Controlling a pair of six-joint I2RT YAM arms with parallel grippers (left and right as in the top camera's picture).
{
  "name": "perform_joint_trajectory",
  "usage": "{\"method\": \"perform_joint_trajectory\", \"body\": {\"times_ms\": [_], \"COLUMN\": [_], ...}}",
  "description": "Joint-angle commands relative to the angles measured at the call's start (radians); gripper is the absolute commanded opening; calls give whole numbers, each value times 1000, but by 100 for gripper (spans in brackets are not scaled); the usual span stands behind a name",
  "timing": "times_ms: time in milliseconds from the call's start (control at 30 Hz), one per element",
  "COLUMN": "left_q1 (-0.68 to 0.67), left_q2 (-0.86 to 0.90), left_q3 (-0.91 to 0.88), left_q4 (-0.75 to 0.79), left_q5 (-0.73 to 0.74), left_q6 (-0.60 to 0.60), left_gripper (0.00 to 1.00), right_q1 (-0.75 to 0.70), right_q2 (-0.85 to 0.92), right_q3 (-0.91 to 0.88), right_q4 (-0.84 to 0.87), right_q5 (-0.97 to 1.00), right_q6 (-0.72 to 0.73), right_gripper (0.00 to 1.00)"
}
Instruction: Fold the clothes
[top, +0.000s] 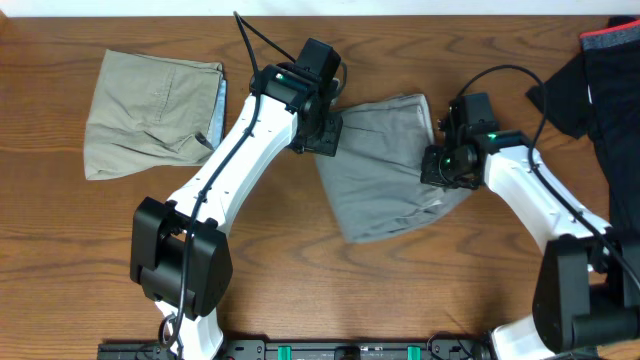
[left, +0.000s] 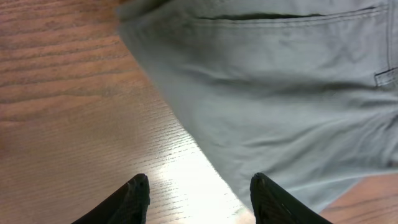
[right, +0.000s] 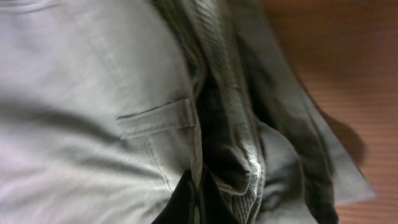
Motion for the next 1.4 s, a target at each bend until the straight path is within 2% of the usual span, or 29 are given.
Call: {"method": "perform_joint_trajectory", "body": {"times_ms": [0, 100, 267, 367, 567, 600, 667, 733, 867, 1033, 1200, 1367], "left_q1": [3, 2, -2, -12, -40, -43, -50, -55, -56, -56, -53, -50], "left_q2": [17, 17, 17, 17, 25, 31, 50, 83, 177, 307, 386, 391], "left_q3": [-2, -2, -2, -2, -2, -2, -2, -2, -2, -2, -2, -2], "left_q4": [-3, -3, -2, 3, 44, 55, 82, 108, 150, 182, 182, 187], "left_q5": [-5, -5, -4, 11, 146, 166, 218, 266, 330, 356, 354, 309], "left_q6": [6, 6, 6, 34, 135, 149, 188, 214, 217, 216, 216, 216], "left_gripper": [55, 55, 55, 55, 54, 53, 47, 38, 25, 19, 15, 15], "right_q1": [-3, -21, -34, -34, -46, -49, -55, -55, -55, -70, -132, -188], "right_q2": [48, 57, 30, -31, -193, -214, -248, -252, -220, -140, -48, 18], "right_q3": [3, 4, 8, 8, 8, 8, 8, 7, -29, -121, -189, -222], "right_q4": [-18, -15, -10, -37, -36, -38, -53, -72, -89, -26, -2, 56], "right_q5": [312, 346, 114, 107, 108, 107, 84, 45, -11, 36, 303, 219], "right_q6": [93, 123, -127, -135, -117, -111, -99, -100, -79, -2, 197, 163], "right_gripper": [1, 2, 25, 27, 30, 29, 19, 12, 2, 1, 1, 1]}}
